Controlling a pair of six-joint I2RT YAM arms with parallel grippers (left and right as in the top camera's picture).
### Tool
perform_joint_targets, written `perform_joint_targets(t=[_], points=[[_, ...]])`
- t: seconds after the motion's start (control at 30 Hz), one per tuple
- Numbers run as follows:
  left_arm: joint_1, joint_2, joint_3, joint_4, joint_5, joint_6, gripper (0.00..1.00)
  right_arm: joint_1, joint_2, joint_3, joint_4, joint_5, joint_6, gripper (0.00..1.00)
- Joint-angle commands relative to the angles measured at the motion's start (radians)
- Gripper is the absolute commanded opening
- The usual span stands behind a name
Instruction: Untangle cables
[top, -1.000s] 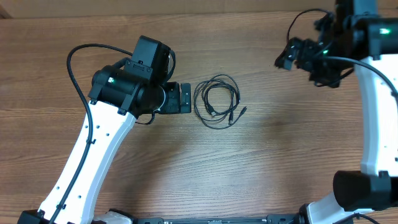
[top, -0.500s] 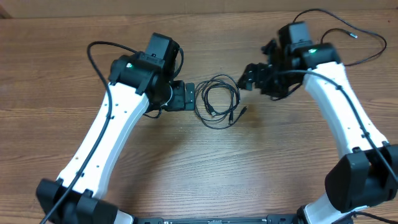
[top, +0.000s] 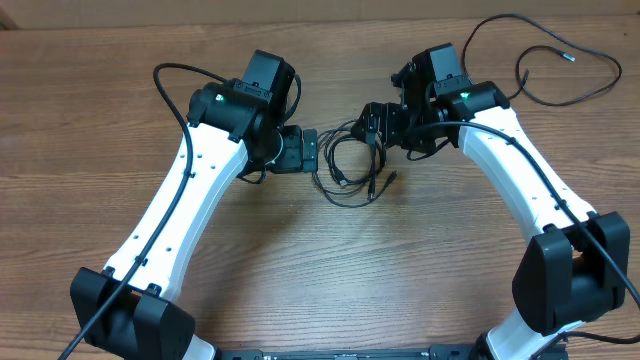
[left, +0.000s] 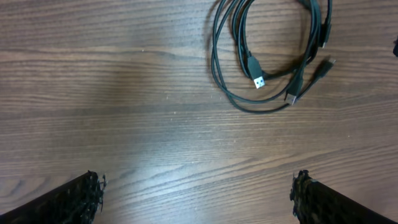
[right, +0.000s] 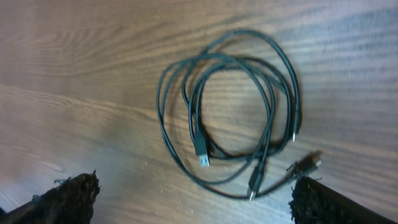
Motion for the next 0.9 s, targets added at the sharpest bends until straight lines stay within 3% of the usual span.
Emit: perform_joint_targets(t=[0.0, 0.13, 0.2, 0.4, 0.67, 0.87], points=[[-0.002, 0.013, 0.001, 0.02, -0.018, -0.014, 1.0, 0.0, 0.002, -0.006, 0.036, 0.002, 0.01, 0.82], [-0.002, 0.026, 0.001, 0.033, -0.017, -0.015, 1.0, 0.001, 0.008, -0.009, 0.072, 0.013, 0.071, 0.64], [-0.002, 0.035, 0.0, 0.032, -0.017, -0.015, 1.0, 0.006, 0.018, -0.009, 0.083, 0.012, 0.083, 0.59], [0.0, 0.044, 0.0, 0.034, -0.018, -0.034, 1.0, 0.028, 0.065, -0.009, 0.1, 0.018, 0.089, 0.56], [0.0, 0.044, 0.0, 0.0, -0.021, -0.033, 1.0, 0.031, 0.157, -0.009, 0.092, 0.207, 0.143, 0.54], [-0.002, 0.044, 0.0, 0.004, -0.021, -0.033, 0.99, 0.037, 0.213, -0.009, 0.082, 0.137, 0.161, 0.42]])
